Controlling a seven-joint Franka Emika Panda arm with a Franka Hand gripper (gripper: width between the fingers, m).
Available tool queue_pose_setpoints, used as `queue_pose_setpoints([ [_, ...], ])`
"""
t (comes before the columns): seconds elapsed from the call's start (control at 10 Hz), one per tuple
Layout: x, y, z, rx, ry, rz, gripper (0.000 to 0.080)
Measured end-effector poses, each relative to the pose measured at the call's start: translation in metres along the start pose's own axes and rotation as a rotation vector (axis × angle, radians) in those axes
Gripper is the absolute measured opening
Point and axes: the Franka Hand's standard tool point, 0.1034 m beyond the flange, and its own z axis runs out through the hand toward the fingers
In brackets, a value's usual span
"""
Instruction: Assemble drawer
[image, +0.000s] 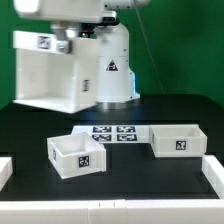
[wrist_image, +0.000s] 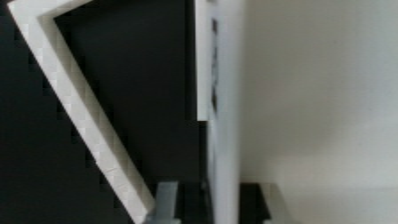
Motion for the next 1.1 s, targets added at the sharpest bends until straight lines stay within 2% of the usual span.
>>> queue_pose_setpoints([
  [0.1, 0.006, 0.005, 0.004, 0.004, 0.005, -0.013, 0.0035],
  [0.2, -0.003, 0.005, 0.016, 0.023, 0.013, -0.043, 0.0035],
  [0.7, -0.001, 0.004, 0.018, 0.028, 0.01, 0.014, 0.0035],
  [0.8, 0.011, 0.002, 0.023, 0.045, 0.004, 0.152, 0.0035],
  [0.9, 0.032, 0.002, 0.028, 0.062, -0.002, 0.258, 0.0035],
  [1.1, 0.076, -0.001, 0.037, 0.071, 0.002, 0.62, 0.0035],
])
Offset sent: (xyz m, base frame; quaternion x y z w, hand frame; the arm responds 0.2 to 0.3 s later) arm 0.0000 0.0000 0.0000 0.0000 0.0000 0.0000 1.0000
